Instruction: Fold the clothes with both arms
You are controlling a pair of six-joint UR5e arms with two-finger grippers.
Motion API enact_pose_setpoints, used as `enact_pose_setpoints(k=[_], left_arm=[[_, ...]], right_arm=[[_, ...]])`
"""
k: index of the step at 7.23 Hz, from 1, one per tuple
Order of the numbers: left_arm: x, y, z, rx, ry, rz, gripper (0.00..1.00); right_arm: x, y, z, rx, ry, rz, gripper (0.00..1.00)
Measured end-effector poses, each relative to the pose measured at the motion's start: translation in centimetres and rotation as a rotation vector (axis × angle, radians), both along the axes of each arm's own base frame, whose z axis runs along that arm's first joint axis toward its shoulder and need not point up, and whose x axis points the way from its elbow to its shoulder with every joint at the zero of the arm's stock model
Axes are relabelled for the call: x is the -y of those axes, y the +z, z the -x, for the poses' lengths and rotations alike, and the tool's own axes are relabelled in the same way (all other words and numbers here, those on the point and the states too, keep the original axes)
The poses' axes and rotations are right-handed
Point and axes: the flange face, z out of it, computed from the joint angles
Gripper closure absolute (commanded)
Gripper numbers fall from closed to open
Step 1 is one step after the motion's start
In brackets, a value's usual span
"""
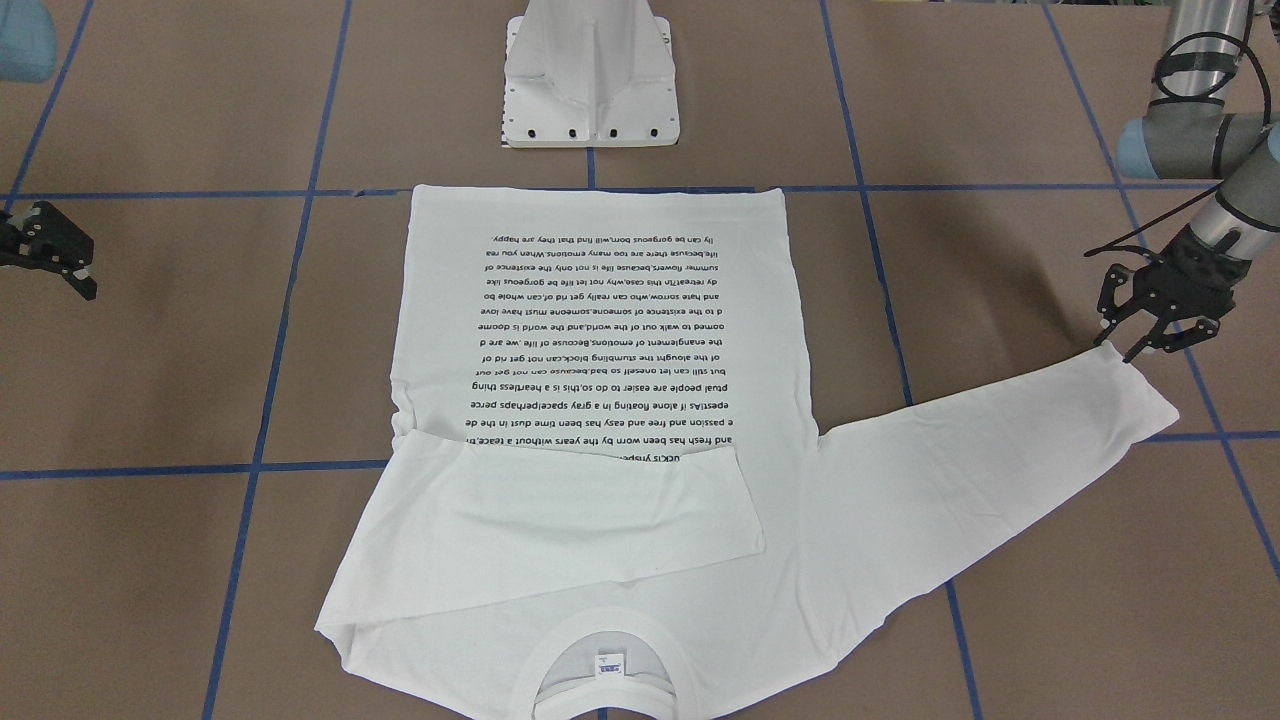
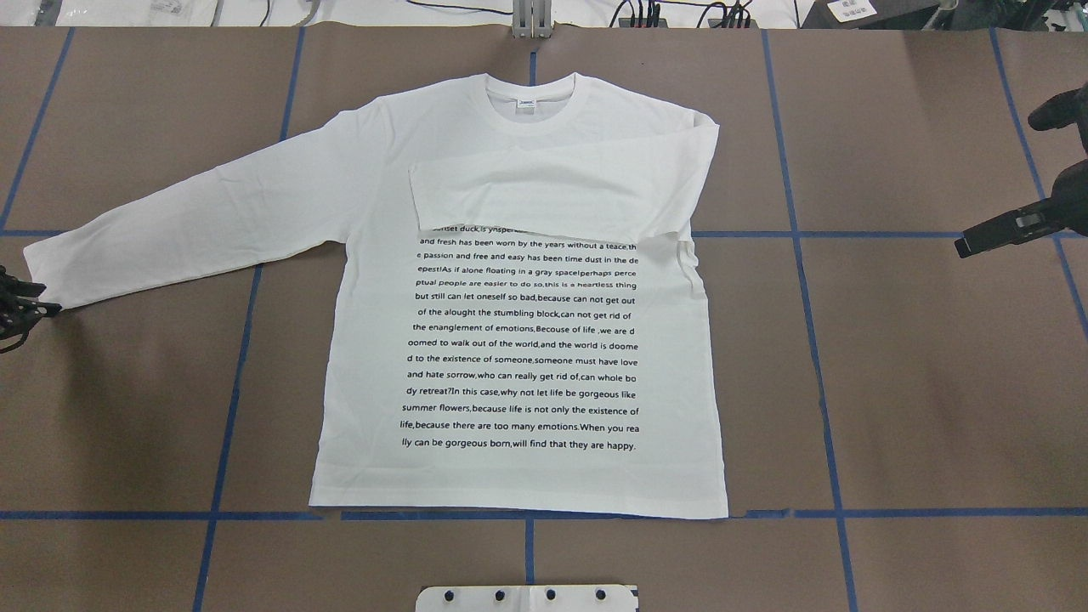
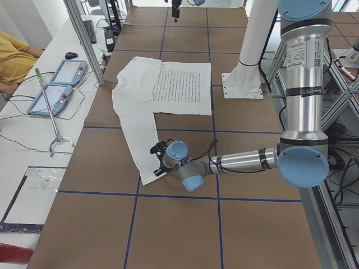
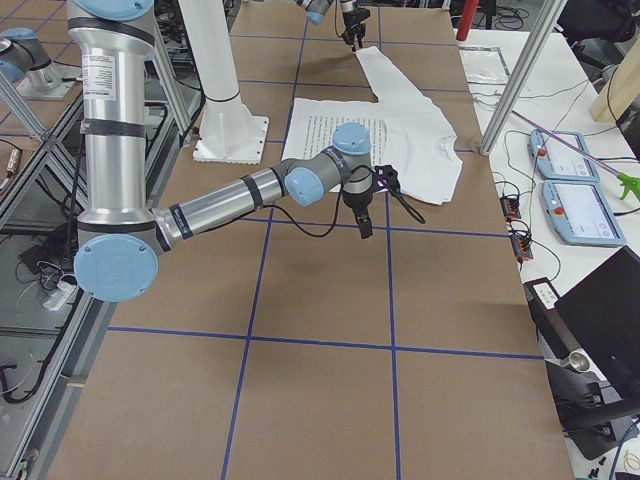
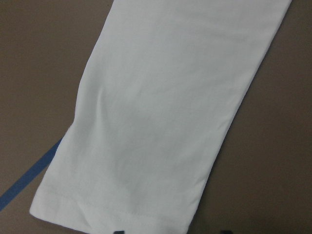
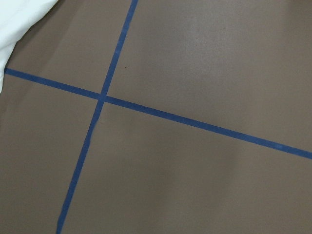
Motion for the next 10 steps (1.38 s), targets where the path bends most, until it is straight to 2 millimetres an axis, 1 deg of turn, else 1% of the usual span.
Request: enact_pose_setpoints(k=[6, 8, 9, 10], left_arm=[[-0.07, 0.22, -0.48, 0.002, 0.01, 0.002, 0.53], [-0.25, 0.51, -0.47, 0.004, 0.012, 0.002, 0.53], [-0.39, 0.82, -0.47, 0.003, 0.014, 0.001, 0.55], [-0.5, 1.03, -0.48, 0.002, 0.016, -0.001, 0.75]], right_arm=[[-0.01, 0.18, 0.02, -0.001, -0.001, 0.004, 0.0], [0.01, 0.2, 0.04, -0.002, 0.0, 0.005, 0.0], [0.02, 0.23, 0.05, -0.002, 0.0, 0.005, 0.0], [0.03, 0.24, 0.05, -0.002, 0.0, 0.006, 0.0]])
